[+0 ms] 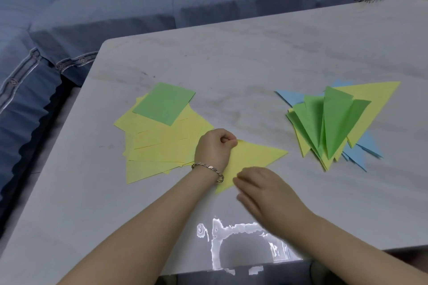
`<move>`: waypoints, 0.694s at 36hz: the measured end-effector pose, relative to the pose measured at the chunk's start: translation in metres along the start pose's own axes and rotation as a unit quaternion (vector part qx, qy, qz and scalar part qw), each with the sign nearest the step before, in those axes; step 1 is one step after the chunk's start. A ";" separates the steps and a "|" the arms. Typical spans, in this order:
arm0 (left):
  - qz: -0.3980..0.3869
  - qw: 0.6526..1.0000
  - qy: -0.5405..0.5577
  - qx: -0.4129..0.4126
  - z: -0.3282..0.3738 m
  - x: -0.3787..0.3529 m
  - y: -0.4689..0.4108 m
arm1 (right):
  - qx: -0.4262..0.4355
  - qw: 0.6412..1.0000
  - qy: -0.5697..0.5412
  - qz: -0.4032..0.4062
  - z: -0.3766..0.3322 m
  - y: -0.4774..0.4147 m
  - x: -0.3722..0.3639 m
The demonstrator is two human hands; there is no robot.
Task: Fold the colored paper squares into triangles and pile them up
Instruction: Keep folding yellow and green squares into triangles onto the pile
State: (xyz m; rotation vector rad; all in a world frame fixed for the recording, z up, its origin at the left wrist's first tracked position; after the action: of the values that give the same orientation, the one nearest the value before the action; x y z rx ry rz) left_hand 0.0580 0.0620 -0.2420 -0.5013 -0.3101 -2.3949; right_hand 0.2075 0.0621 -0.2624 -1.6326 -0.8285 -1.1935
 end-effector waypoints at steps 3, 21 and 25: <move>-0.001 1.000 0.000 -0.004 -0.002 -0.001 0.000 | 0.007 1.000 0.023 0.012 -0.005 0.008 0.002; -0.003 0.999 0.038 -0.016 -0.008 0.000 -0.003 | -0.204 0.975 0.090 0.014 0.060 0.016 0.014; -0.001 0.999 0.043 -0.007 -0.008 0.000 -0.004 | -0.145 0.984 0.094 0.030 0.034 0.012 0.012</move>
State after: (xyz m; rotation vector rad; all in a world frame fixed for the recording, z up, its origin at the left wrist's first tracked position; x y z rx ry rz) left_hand 0.0530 0.0620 -0.2498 -0.4037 -0.2569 -2.4147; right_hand 0.2332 0.0896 -0.2579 -1.7286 -0.4989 -1.4523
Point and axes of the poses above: each hand's wrist, its own y-axis away from the middle knuckle, its own x-axis out of the back of the hand, z = x × y, the point moved 4 cm from there along -y, towards the middle knuckle, and after that the axes turned 11 degrees about y, right-handed, at the moved point
